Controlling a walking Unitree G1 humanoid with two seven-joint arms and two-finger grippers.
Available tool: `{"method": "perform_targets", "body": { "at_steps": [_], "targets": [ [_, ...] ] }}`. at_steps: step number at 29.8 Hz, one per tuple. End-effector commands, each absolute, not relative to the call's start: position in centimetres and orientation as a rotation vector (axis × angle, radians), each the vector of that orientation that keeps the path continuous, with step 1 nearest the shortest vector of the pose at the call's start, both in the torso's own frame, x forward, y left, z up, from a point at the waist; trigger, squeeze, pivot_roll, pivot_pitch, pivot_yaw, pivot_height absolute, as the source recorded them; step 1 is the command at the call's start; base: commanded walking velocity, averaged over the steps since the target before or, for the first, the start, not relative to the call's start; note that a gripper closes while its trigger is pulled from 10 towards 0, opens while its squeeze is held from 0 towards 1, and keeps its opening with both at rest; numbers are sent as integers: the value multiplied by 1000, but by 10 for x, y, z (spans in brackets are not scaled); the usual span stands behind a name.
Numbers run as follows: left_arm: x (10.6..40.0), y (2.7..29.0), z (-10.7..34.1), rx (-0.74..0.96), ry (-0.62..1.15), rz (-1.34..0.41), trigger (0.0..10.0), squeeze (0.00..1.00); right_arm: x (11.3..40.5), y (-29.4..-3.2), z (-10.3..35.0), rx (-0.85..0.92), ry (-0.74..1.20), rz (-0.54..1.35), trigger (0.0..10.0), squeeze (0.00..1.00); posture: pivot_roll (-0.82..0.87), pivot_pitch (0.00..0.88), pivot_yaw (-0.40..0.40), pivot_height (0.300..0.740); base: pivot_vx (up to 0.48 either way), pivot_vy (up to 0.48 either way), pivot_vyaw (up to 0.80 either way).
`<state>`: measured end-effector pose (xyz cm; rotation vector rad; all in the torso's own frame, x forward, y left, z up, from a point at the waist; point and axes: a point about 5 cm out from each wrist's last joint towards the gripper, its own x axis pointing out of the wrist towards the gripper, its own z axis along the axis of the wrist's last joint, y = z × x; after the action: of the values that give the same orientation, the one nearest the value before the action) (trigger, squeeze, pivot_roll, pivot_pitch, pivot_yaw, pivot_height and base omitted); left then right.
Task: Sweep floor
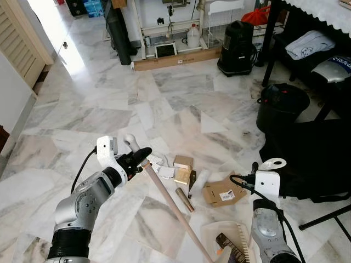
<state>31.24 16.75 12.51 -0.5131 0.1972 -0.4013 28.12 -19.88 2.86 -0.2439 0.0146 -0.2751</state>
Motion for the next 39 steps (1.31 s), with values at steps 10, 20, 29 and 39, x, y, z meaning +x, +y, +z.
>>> {"method": "perform_targets", "body": {
  "at_steps": [10,20,29,39],
  "targets": [
    [299,186,148,-385,-46,-276,10000,0,287,-198,33,-49,15,-303,10000,0,90,0,73,740,0,0,0],
    [302,178,131,-302,-76,-176,10000,0,294,-202,52,-25,-92,-263,10000,0,26,0,37,740,0,0,0],
    [308,180,128,-174,-97,-120,10000,0,305,-210,71,-13,-153,-263,10000,0,7,0,31,740,0,0,0],
    [321,170,127,-45,-145,-77,10000,0,316,-216,80,86,-149,-308,10000,0,-8,0,31,740,0,0,0]
  ]
}}
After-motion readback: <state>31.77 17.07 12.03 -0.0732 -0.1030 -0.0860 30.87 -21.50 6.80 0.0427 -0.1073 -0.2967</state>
